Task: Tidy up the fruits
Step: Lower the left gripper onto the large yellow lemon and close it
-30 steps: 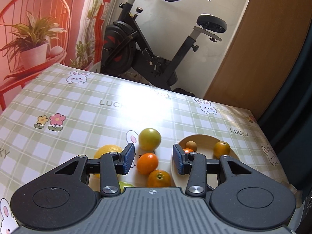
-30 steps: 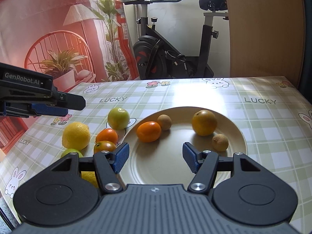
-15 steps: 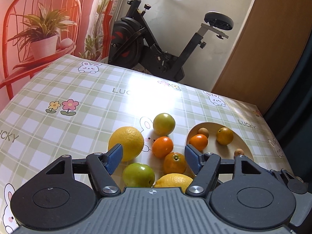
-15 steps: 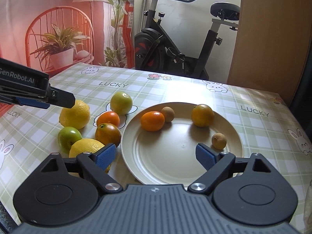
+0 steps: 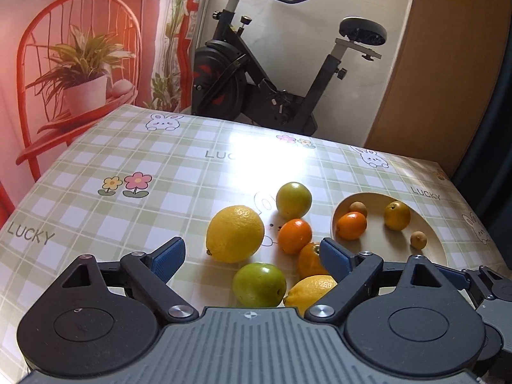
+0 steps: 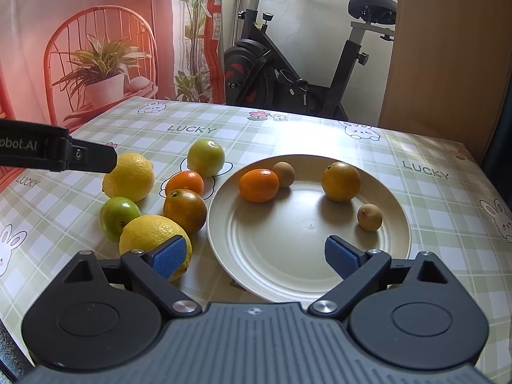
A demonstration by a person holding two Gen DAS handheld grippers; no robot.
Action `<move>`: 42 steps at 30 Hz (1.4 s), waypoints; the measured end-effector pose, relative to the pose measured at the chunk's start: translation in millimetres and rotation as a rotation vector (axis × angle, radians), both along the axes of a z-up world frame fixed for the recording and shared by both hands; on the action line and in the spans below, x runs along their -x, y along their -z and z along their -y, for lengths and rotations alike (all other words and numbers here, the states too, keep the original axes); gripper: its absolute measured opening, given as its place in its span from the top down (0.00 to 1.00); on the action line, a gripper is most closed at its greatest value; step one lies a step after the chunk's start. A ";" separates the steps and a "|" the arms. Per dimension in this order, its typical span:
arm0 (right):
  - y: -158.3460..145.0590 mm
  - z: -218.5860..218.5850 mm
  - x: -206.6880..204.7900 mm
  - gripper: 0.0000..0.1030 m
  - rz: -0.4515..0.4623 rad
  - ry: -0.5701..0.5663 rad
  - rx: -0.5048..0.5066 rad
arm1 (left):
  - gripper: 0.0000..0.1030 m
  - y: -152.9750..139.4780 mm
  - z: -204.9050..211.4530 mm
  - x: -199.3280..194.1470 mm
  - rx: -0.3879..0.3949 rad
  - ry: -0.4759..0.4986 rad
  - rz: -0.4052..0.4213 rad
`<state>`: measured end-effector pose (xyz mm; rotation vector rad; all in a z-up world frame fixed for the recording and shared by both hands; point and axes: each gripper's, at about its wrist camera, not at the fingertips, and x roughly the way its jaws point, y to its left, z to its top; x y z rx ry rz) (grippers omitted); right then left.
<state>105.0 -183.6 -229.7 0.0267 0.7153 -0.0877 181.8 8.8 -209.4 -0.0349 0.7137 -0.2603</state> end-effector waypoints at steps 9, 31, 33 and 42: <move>1.3 -6.8 2.0 0.14 0.014 -0.057 -0.029 | 0.14 4.3 -10.6 3.2 0.046 -0.035 -0.015; 18.8 -30.9 -4.9 0.45 -0.032 -0.265 -0.104 | 0.37 38.1 20.2 8.1 0.137 0.186 -0.143; 20.1 -30.7 -5.3 0.45 -0.032 -0.268 -0.110 | 0.37 41.1 22.0 5.5 0.142 0.188 -0.149; 25.1 -29.9 -8.9 0.45 -0.032 -0.271 -0.132 | 0.37 49.7 26.7 -3.2 0.168 0.189 -0.156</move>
